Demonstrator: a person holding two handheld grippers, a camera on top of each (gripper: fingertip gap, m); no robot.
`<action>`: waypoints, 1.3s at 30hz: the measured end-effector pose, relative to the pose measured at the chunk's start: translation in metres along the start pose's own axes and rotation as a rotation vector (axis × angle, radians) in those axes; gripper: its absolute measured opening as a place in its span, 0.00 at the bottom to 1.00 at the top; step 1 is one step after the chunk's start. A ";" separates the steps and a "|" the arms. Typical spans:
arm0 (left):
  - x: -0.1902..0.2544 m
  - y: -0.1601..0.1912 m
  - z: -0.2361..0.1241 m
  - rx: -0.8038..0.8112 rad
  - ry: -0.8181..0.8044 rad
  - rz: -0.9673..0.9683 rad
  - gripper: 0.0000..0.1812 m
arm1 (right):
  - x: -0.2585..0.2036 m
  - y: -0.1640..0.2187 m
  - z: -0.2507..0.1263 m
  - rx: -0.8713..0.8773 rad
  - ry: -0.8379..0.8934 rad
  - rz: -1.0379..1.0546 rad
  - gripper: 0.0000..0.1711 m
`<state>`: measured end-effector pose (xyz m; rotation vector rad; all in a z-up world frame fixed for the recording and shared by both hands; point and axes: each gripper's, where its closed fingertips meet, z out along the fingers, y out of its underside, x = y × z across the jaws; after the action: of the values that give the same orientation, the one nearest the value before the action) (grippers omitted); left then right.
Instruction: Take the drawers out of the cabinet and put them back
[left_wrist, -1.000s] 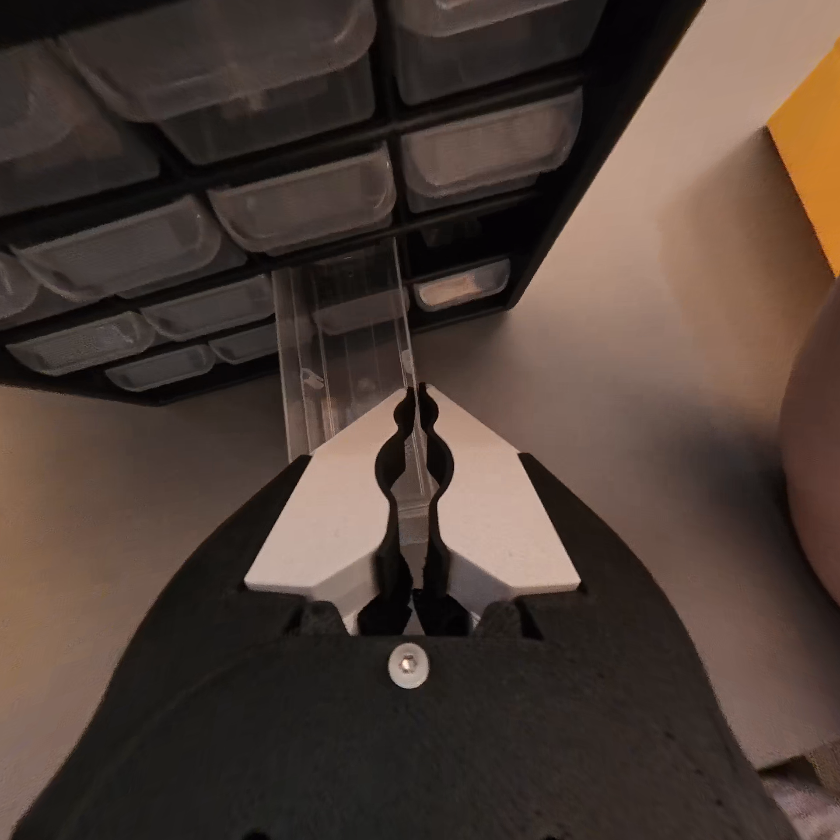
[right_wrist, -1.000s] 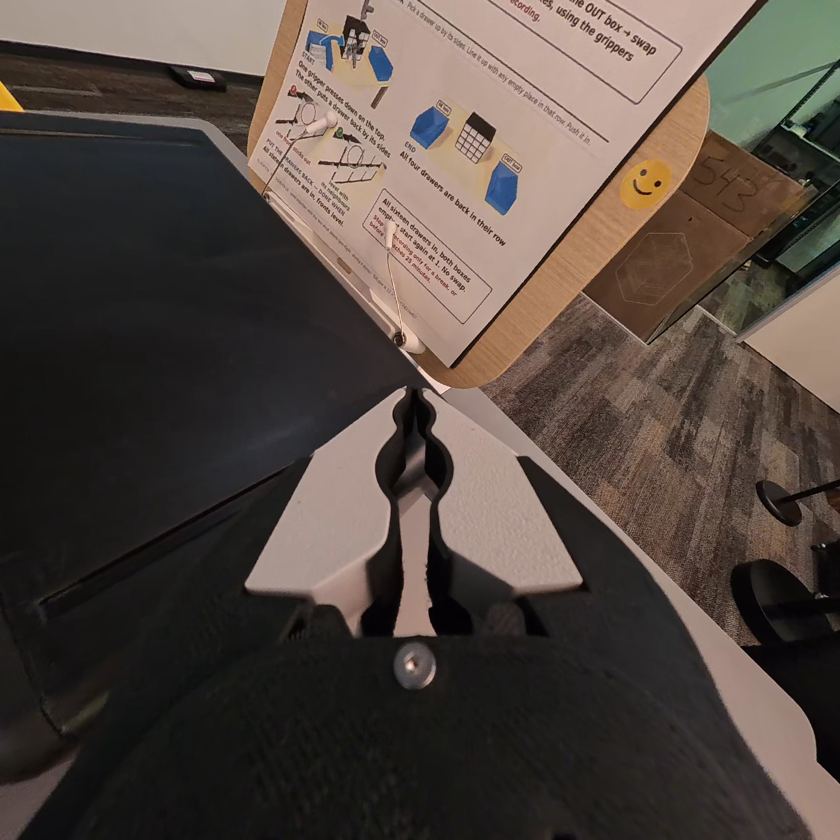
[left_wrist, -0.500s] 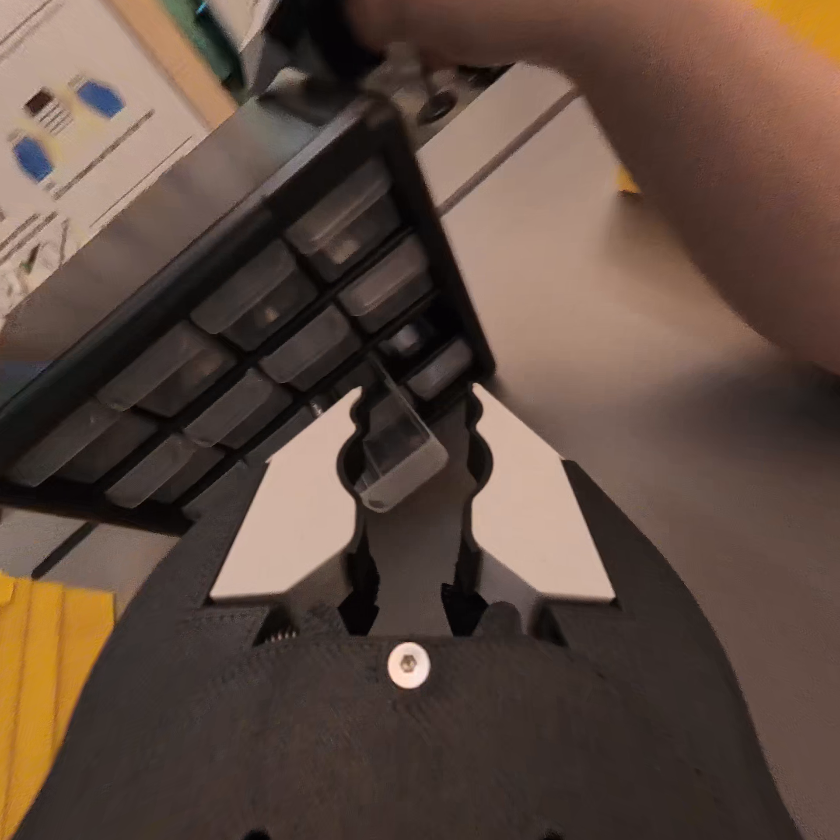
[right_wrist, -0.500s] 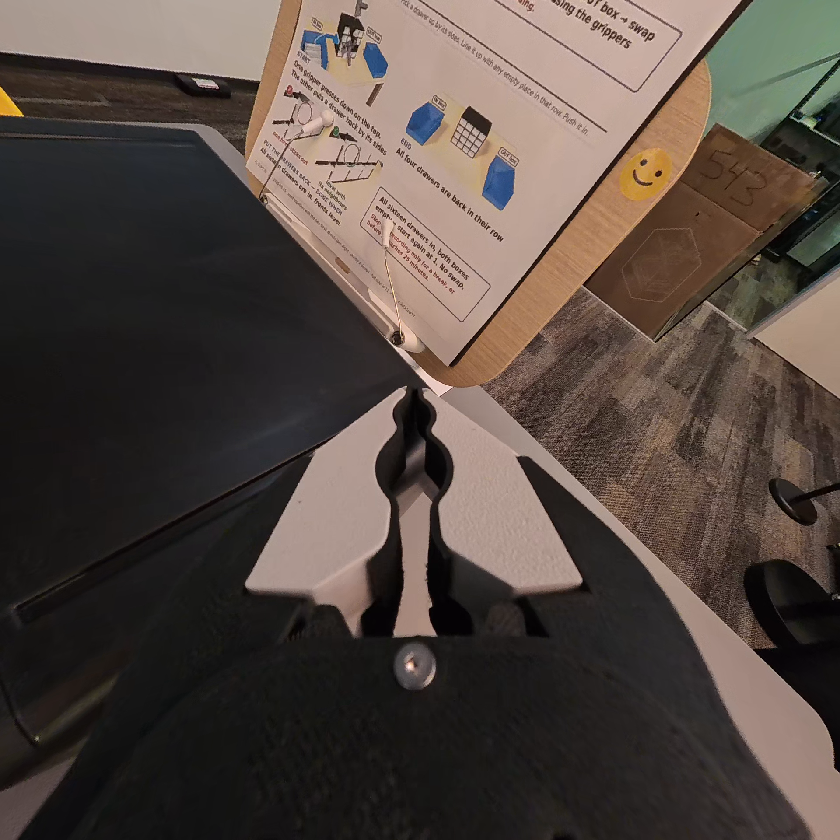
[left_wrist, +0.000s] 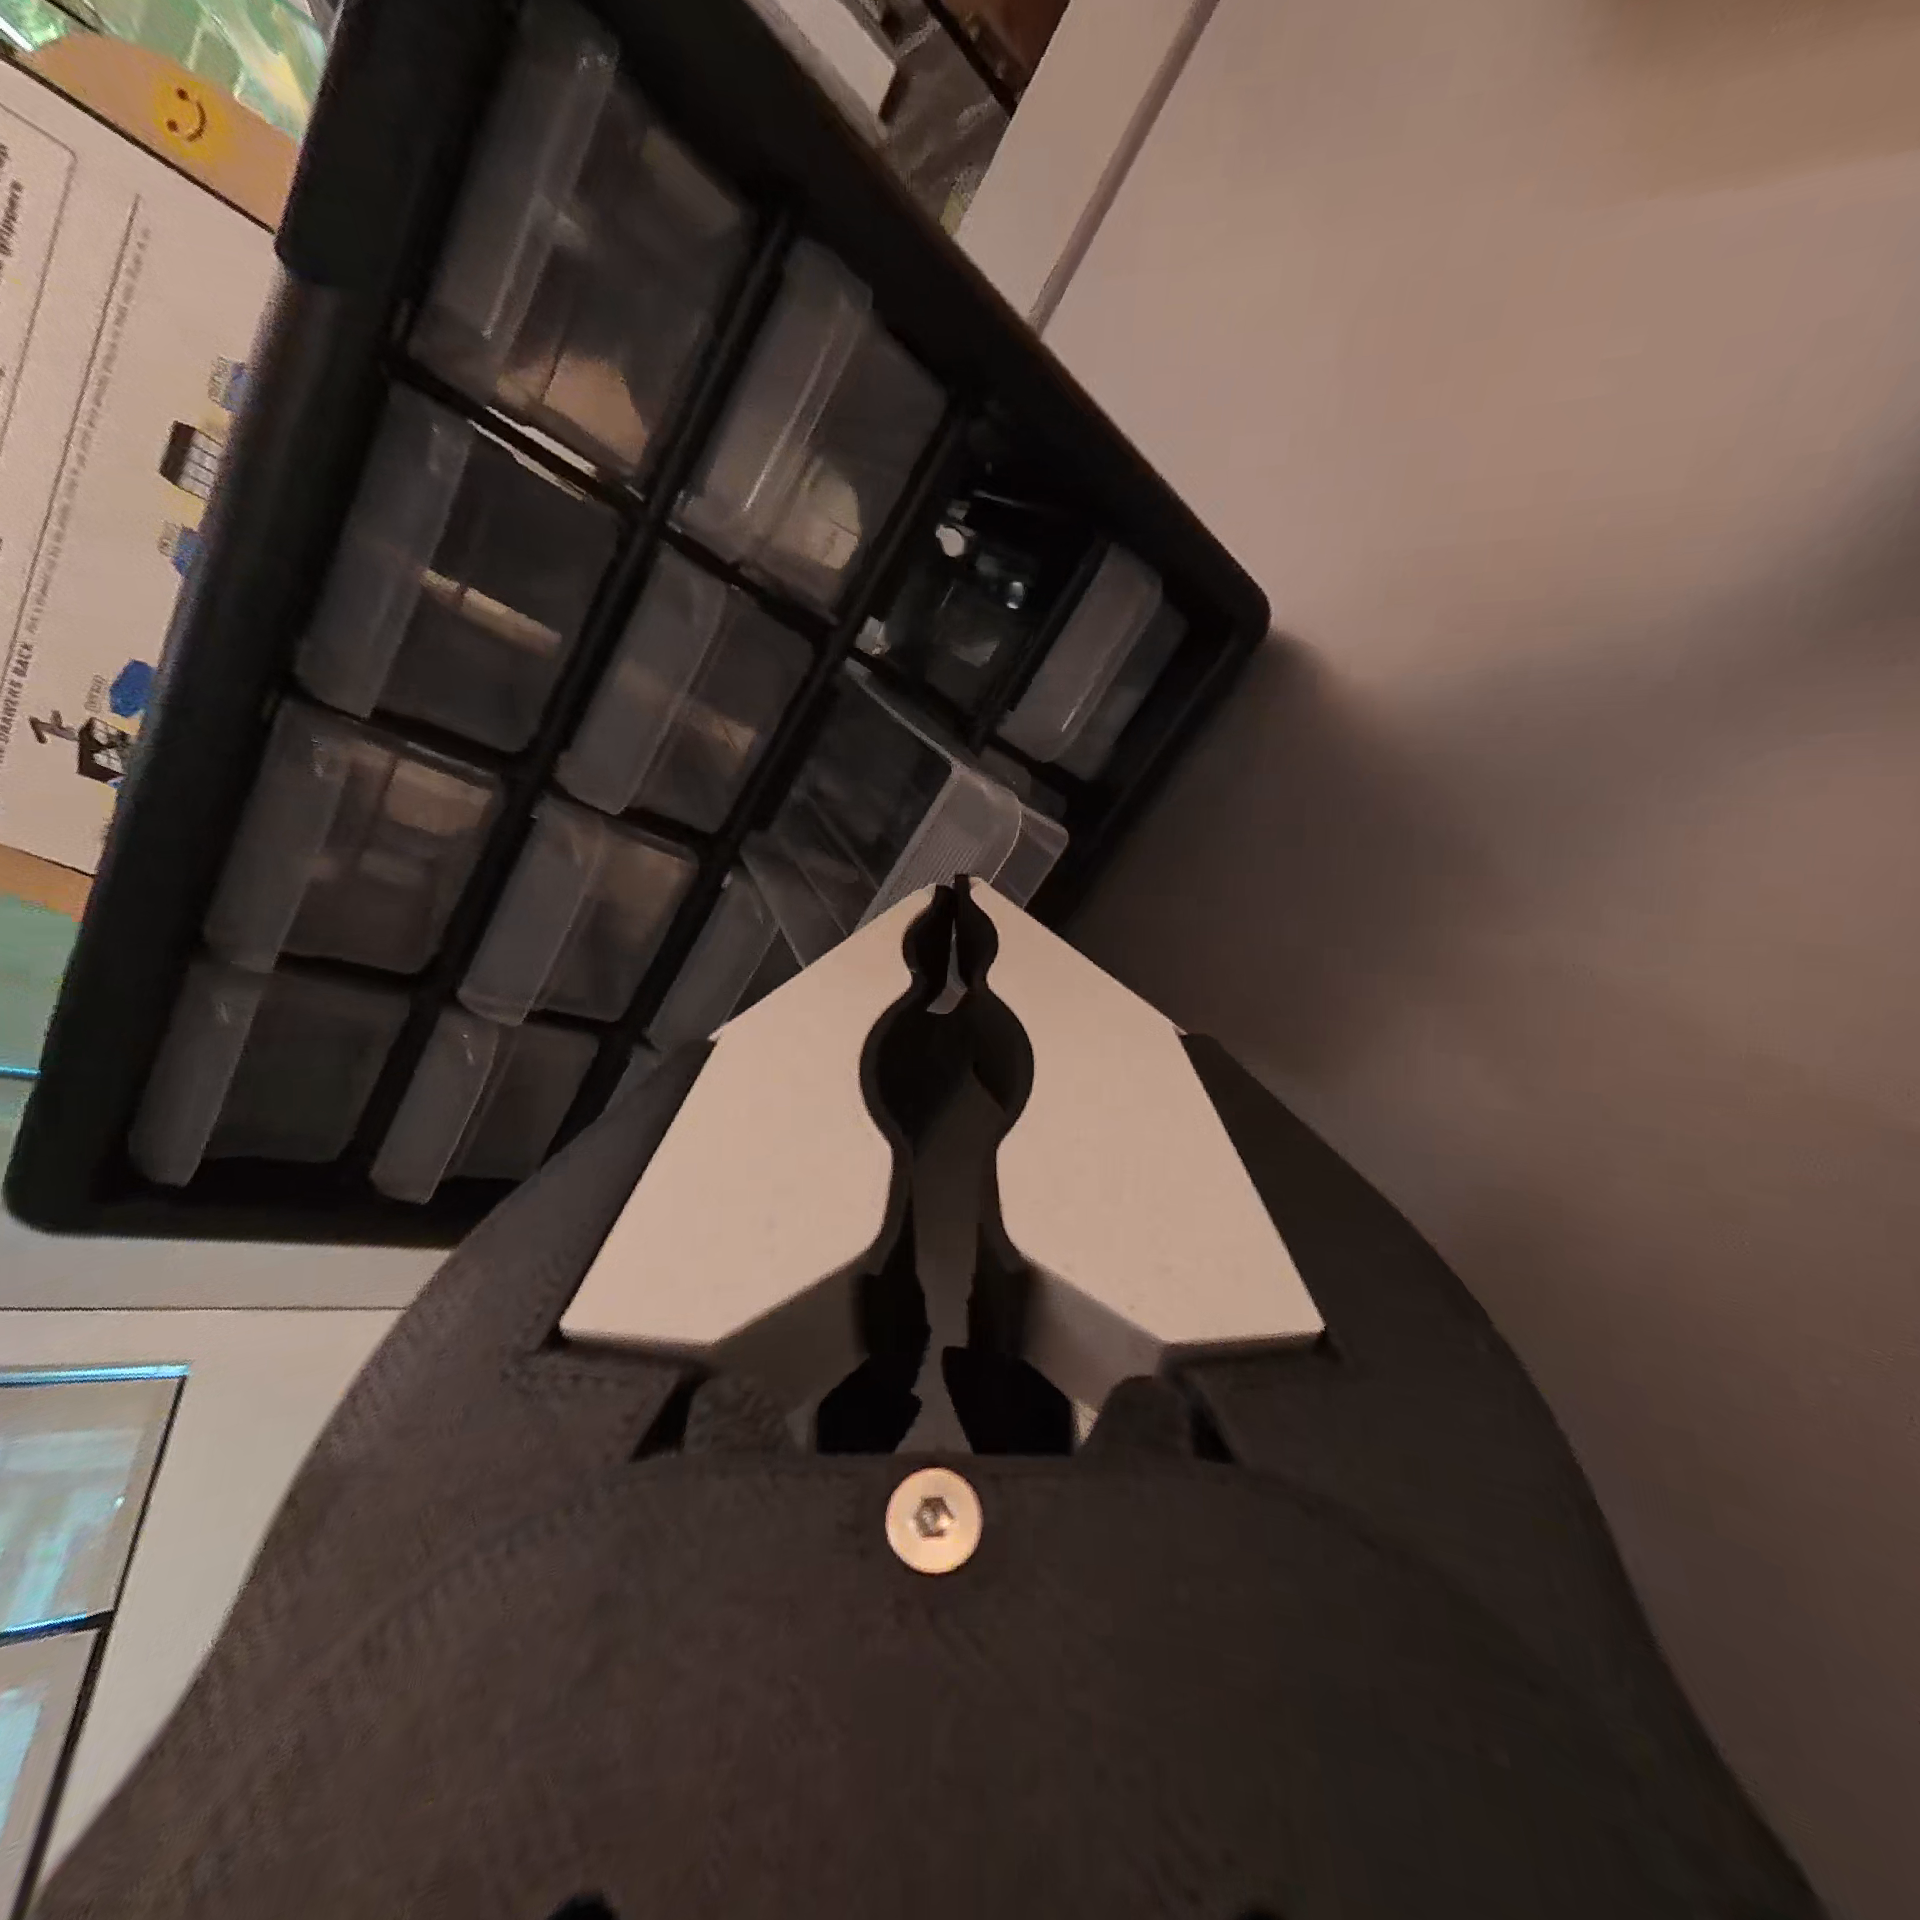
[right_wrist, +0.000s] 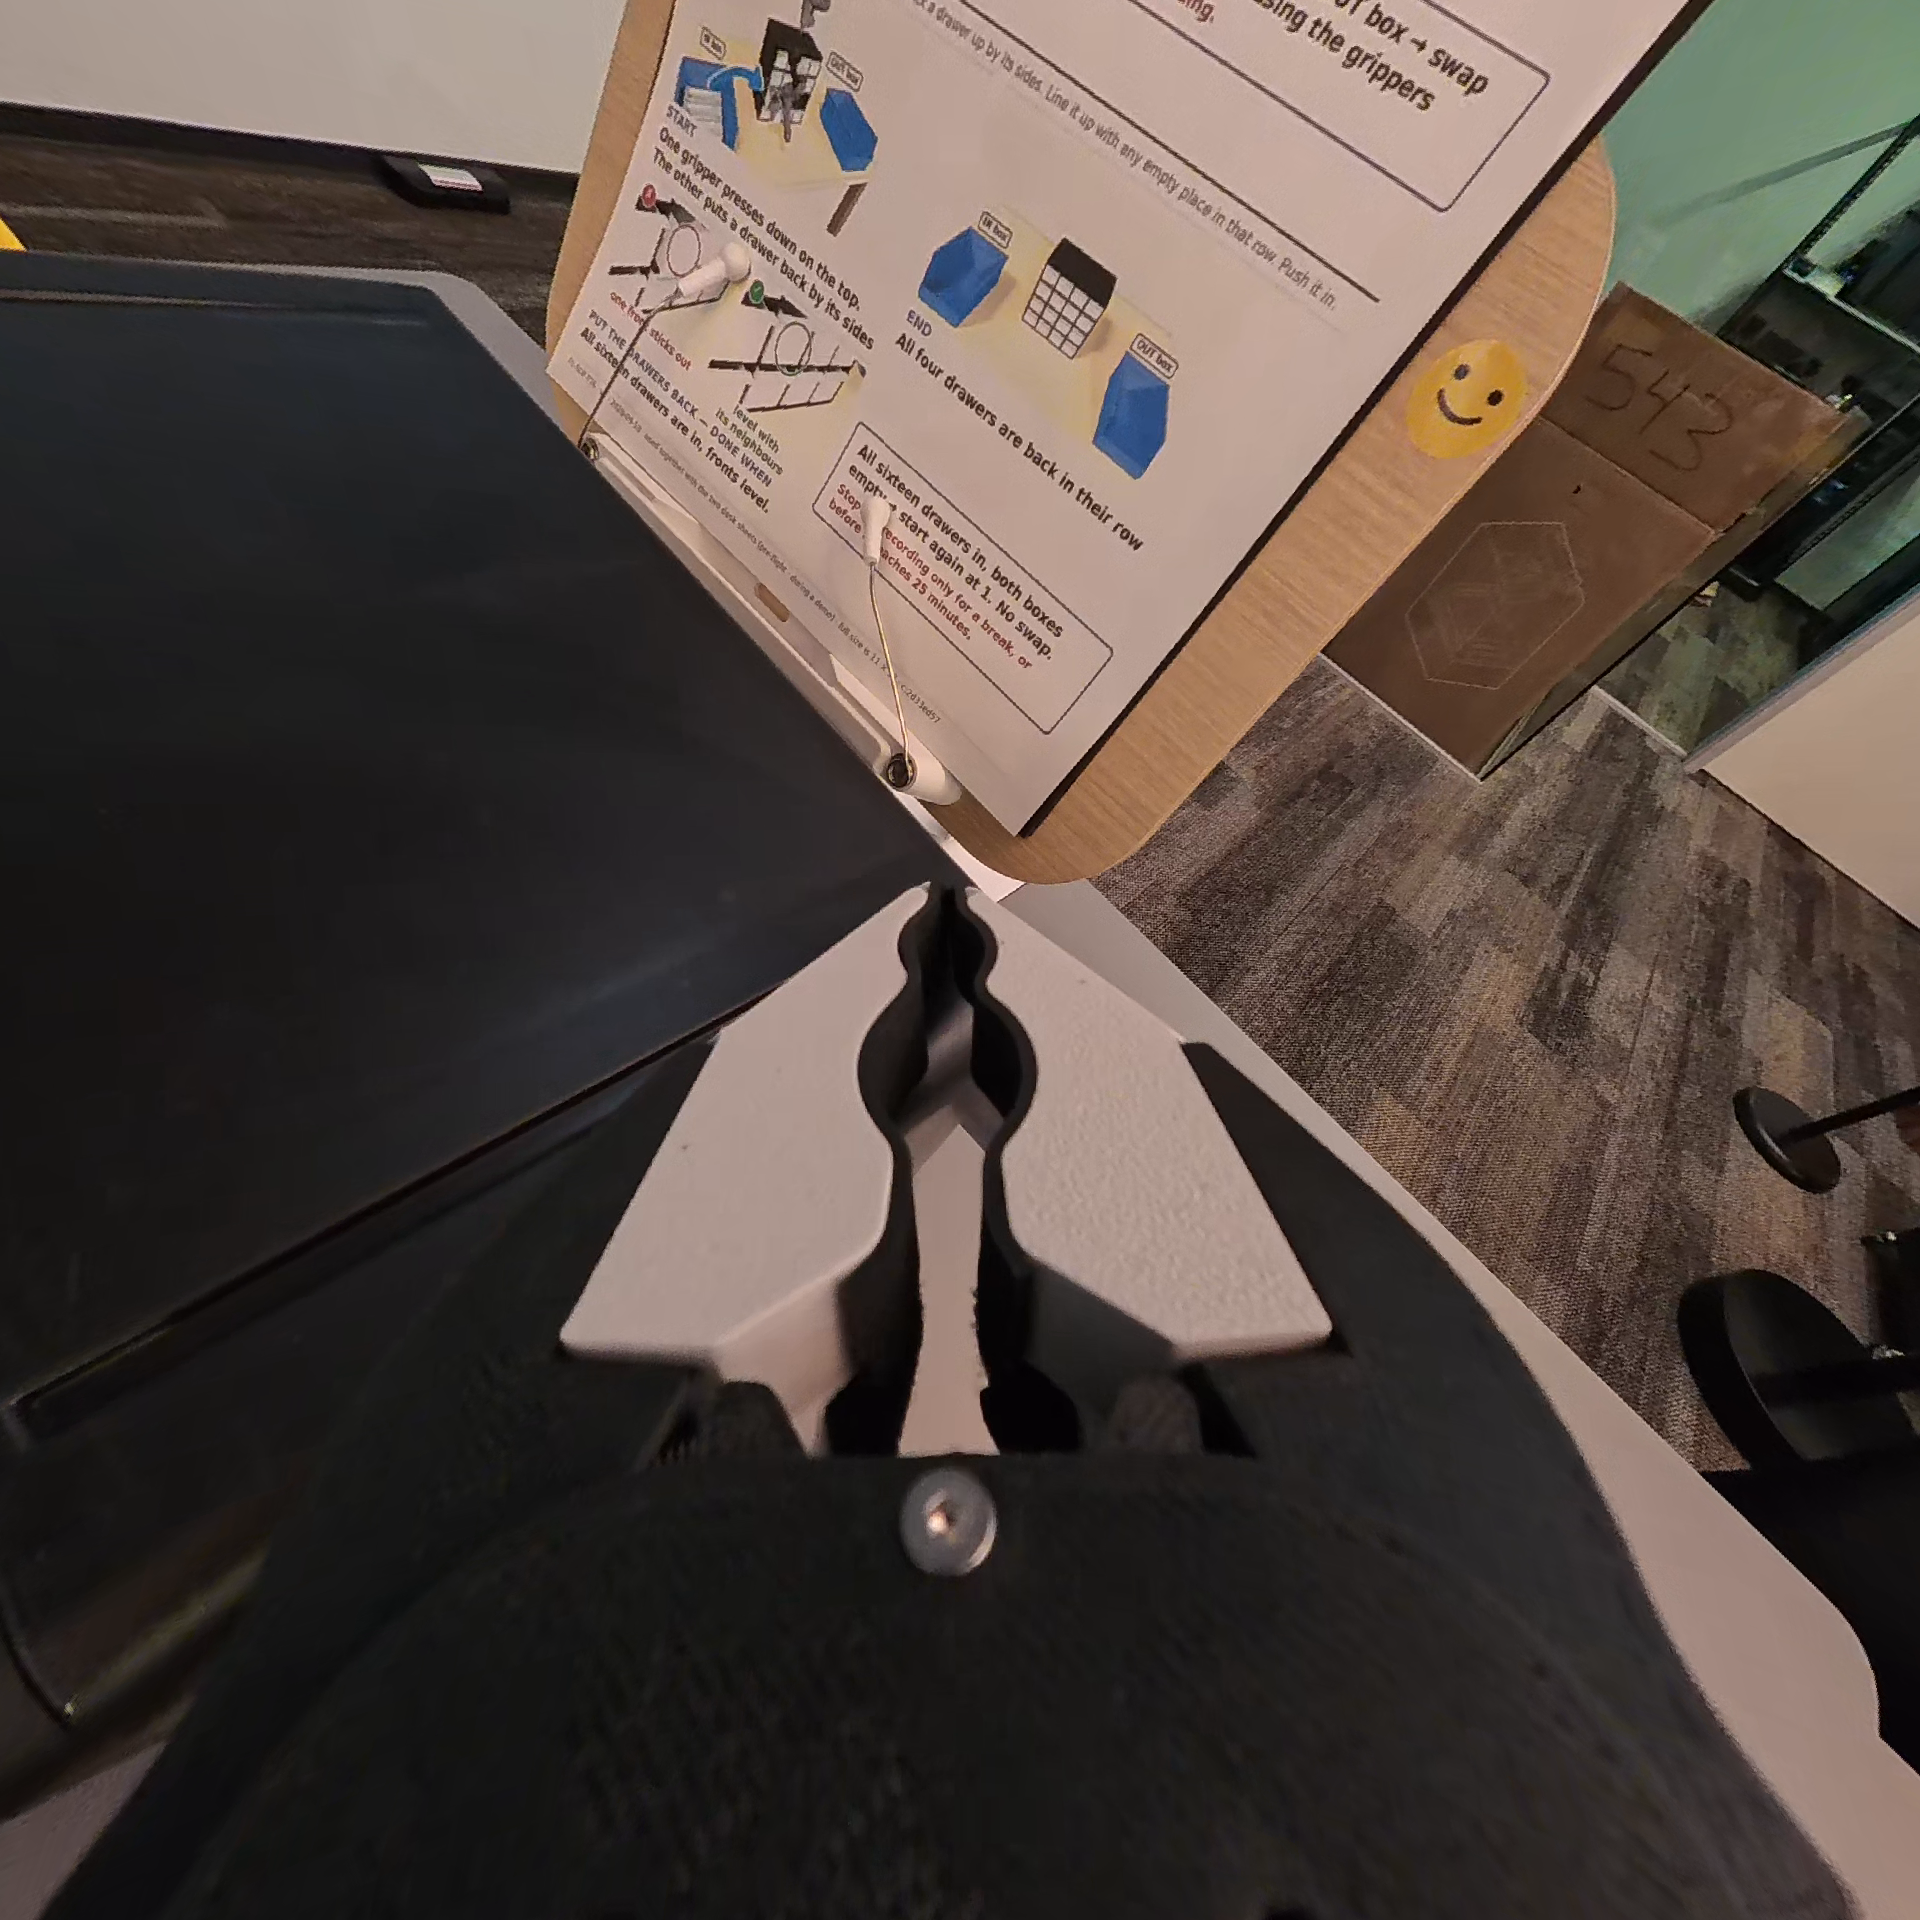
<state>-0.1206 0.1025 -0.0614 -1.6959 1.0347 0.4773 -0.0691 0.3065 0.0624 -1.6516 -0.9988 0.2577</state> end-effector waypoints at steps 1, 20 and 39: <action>-0.003 -0.001 0.006 -0.002 0.000 -0.009 0.00 | 0.000 0.000 0.000 0.001 0.000 0.000 0.00; -0.023 -0.007 0.049 0.017 0.002 -0.082 0.02 | 0.003 0.001 0.001 -0.001 0.027 0.012 0.00; -0.269 0.242 -0.133 -0.367 -0.094 -0.432 0.21 | 0.005 0.001 0.003 0.006 0.024 0.030 0.00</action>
<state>-0.4886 0.0695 0.0482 -2.1317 0.5061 0.4754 -0.0671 0.3121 0.0620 -1.6618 -0.9549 0.2606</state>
